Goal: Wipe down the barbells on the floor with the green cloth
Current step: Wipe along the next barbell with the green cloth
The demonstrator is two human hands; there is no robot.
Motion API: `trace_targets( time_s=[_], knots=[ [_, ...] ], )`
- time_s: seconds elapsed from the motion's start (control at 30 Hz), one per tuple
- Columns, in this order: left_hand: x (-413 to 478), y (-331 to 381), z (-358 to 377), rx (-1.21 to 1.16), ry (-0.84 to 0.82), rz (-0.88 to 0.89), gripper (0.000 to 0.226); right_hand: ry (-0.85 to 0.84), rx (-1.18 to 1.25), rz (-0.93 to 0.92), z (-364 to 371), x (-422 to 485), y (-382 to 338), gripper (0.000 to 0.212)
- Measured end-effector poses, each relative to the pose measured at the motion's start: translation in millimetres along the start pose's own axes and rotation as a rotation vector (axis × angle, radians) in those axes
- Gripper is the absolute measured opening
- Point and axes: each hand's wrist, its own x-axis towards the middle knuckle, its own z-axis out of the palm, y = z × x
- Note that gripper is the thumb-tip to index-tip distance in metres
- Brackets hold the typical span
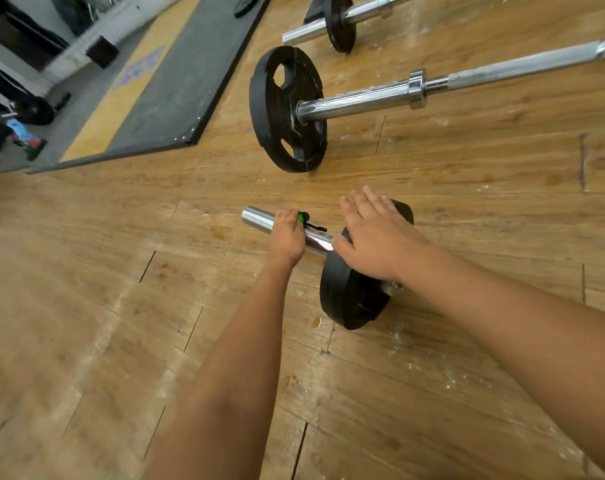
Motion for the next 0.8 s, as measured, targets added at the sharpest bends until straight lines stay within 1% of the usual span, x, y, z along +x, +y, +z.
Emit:
trace_targets(
  time_s=[0.07, 0.13, 0.17, 0.23, 0.33, 0.43, 0.5, 0.57, 0.67, 0.8],
  knots=[
    [-9, 6, 11, 0.011, 0.009, 0.044, 0.038, 0.008, 0.003, 0.014, -1, 0, -2, 0.074],
    [-16, 3, 15, 0.028, -0.025, 0.116, 0.040, 0.013, 0.006, 0.019, -1, -1, -2, 0.074],
    [-15, 0, 11, 0.026, -0.048, 0.123, 0.041, 0.010, 0.002, 0.013, -1, -2, -3, 0.074],
    [-8, -4, 1, -0.002, -0.071, 0.068, 0.045, 0.011, -0.012, -0.008, 2, -6, -6, 0.074],
    [-5, -6, 1, -0.025, -0.024, -0.002, 0.045, 0.036, -0.026, -0.038, 8, -12, -11, 0.074],
    [-26, -13, 11, -0.022, -0.012, 0.072, 0.046, 0.071, -0.026, -0.043, 14, -16, -17, 0.074],
    [-30, -20, 10, -0.015, -0.042, 0.101, 0.047, 0.097, -0.036, -0.039, 19, -21, -23, 0.073],
    [-19, -21, 4, 0.013, -0.055, 0.084, 0.046, 0.134, -0.046, -0.041, 25, -26, -30, 0.072],
    [-8, -19, -1, 0.076, -0.021, 0.010, 0.045, 0.141, -0.040, -0.046, 29, -32, -37, 0.072],
    [-27, -26, 8, 0.037, 0.047, 0.065, 0.044, 0.108, -0.042, -0.078, 31, -40, -43, 0.073]
  ],
)
